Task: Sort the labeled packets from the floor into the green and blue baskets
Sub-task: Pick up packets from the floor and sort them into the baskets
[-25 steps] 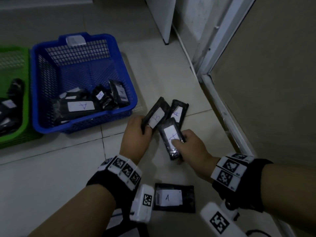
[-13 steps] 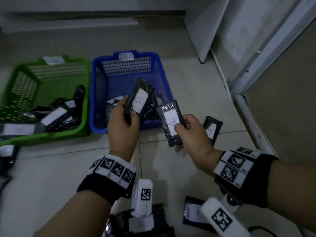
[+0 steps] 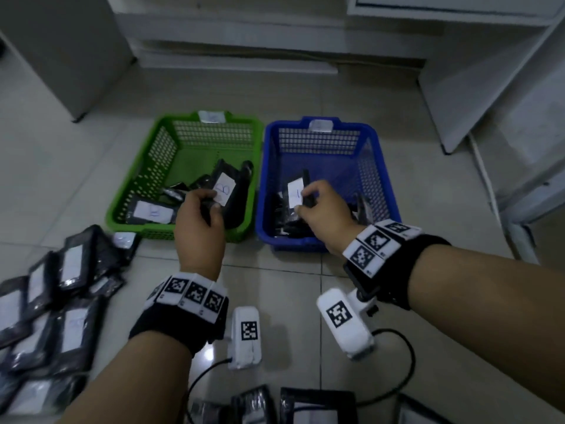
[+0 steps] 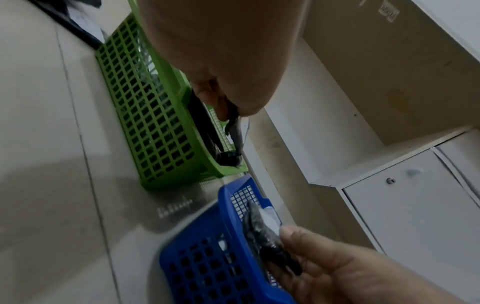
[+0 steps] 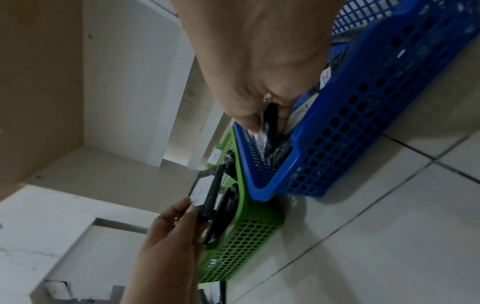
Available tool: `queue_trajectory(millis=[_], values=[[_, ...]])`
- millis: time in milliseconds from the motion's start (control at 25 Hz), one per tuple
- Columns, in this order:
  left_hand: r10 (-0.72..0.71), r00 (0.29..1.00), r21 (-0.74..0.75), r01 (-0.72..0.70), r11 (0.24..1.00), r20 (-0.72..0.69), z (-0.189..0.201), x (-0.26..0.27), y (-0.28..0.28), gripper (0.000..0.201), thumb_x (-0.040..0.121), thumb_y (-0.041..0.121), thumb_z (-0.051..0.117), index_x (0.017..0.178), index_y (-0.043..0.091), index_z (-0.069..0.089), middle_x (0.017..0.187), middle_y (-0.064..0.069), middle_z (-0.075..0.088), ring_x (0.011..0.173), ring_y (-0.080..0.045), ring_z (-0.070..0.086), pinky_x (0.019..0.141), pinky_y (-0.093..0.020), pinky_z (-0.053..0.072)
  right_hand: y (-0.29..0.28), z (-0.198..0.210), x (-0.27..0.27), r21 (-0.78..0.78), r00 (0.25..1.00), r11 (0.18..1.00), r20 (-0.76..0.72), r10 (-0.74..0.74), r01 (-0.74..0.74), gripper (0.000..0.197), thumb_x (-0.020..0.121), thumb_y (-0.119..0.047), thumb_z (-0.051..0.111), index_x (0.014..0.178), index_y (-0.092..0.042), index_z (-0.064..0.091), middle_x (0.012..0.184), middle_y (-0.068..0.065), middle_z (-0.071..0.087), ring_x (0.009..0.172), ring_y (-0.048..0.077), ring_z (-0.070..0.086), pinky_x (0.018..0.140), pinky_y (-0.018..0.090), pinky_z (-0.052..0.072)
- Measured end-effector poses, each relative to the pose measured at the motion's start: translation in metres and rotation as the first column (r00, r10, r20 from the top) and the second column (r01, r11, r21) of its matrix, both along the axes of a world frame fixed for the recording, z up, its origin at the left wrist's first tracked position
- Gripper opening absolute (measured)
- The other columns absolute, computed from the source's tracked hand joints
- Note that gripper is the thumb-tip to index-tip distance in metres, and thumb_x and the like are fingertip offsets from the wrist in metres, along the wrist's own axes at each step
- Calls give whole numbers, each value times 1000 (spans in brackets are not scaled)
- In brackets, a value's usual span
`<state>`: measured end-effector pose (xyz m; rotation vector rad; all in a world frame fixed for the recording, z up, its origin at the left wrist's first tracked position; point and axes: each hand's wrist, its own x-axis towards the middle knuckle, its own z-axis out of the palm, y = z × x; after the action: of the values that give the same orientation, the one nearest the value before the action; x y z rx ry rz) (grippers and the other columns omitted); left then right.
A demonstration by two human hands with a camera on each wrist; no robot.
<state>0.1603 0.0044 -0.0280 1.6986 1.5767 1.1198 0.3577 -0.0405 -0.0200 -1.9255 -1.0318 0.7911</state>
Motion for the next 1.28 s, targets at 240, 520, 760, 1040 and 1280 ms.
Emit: queue_trajectory(millis=[240, 520, 760, 1040, 1280], values=[[-54, 886, -17, 52, 999, -461, -23, -26, 36, 35, 84, 32, 59, 118, 23, 58, 118, -11, 60, 112, -35, 50, 94, -40, 33, 10, -6, 7, -186, 945, 974, 275, 175, -127, 33, 89, -22, 61, 122, -20, 59, 130, 12, 45, 111, 29, 55, 101, 36, 45], [-57, 918, 103, 106, 989, -391, -15, -4, -2, 34, 83, 25, 60, 116, 17, 62, 139, -17, 37, 126, -38, 36, 105, -42, 33, -76, 1, 20, -43, 928, 987, 336, 162, -157, 33, 89, -5, 53, 118, -17, 64, 115, 3, 52, 108, 15, 51, 91, 10, 30], [-453, 857, 76, 483, 873, -247, -15, 56, -103, 19, 80, 12, 61, 98, 16, 66, 104, -8, 54, 102, -25, 50, 89, -20, 32, -162, -26, 66, 26, 893, 988, 424, -148, 151, 31, 78, 1, 53, 98, -16, 69, 99, 10, 51, 92, 21, 52, 89, 26, 41], [-920, 347, -252, 888, 385, -185, -54, 106, -203, 19, 81, 19, 66, 100, 21, 68, 99, 2, 64, 93, -16, 55, 86, -22, 40, -222, -65, 140, -501, 873, 860, 457, 171, 94, 54, 85, -21, 61, 138, -20, 46, 150, 22, 20, 132, 46, 28, 114, 45, 24], [-956, 2, -511, 844, 159, -294, -76, 125, -245, 73, 65, 42, 78, 131, 24, 51, 125, 1, 53, 111, -20, 48, 92, -34, 42, -247, -78, 138, -372, 845, 928, 502, 183, 20, 19, 83, 0, 58, 97, -3, 69, 130, 20, 46, 113, 31, 41, 94, 8, 26]])
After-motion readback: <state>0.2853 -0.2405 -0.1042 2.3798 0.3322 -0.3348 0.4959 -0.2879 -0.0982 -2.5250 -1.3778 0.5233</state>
